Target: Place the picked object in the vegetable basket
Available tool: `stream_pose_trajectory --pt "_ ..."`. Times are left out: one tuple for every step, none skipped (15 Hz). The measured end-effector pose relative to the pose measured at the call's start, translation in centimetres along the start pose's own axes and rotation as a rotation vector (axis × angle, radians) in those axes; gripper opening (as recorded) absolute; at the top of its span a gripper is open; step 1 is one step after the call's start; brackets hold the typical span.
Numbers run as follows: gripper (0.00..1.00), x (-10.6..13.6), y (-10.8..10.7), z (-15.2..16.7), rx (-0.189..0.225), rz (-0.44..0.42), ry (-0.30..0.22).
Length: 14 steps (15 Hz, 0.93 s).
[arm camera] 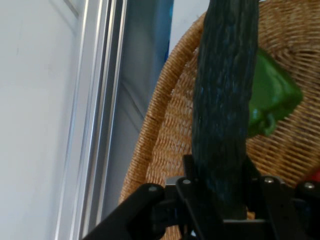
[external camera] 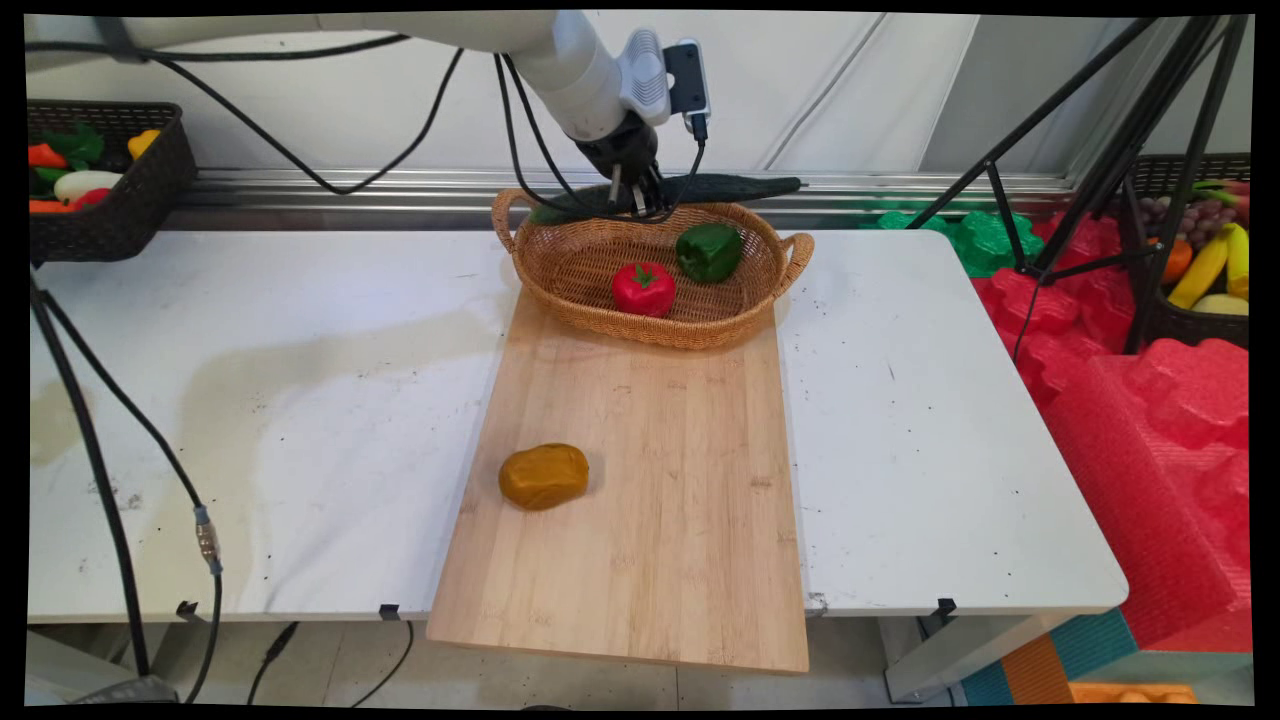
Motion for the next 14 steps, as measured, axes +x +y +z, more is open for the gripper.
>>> stream_pose_trajectory --pt "0.00 -0.2 -0.2 0.8 -0.004 -0.013 0.005" --pt "0.00 -0.5 -0.5 1.7 -0.008 -0.030 0.010" --pt "0.00 -0.7 -0.6 2.5 -0.009 -0.048 0.016" --pt "0.00 -0.9 -0.8 3.1 -0.009 -0.066 0.021" --pt "0.00 -1.1 -0.9 3.5 -0.009 -0.079 0.024" --pt "0.00 -1.4 -0.9 4.0 -0.010 -0.098 0.028" --pt "0.00 -1.6 -1.0 4.3 -0.010 -0.112 0.031" --pt "0.00 -1.8 -1.0 4.7 -0.011 -0.129 0.035" --pt "0.00 -2.0 -1.0 5.0 -0.012 -0.140 0.038" --pt "0.00 -2.2 -1.1 5.3 -0.012 -0.156 0.042" --pt "0.00 -2.5 -1.0 5.6 -0.013 -0.172 0.046" --pt "0.00 -2.8 -1.0 5.8 -0.015 -0.185 0.050" --pt "1.00 -2.9 -0.9 5.9 -0.016 -0.195 0.053" --pt "1.00 -3.2 -0.9 5.9 -0.017 -0.204 0.057"
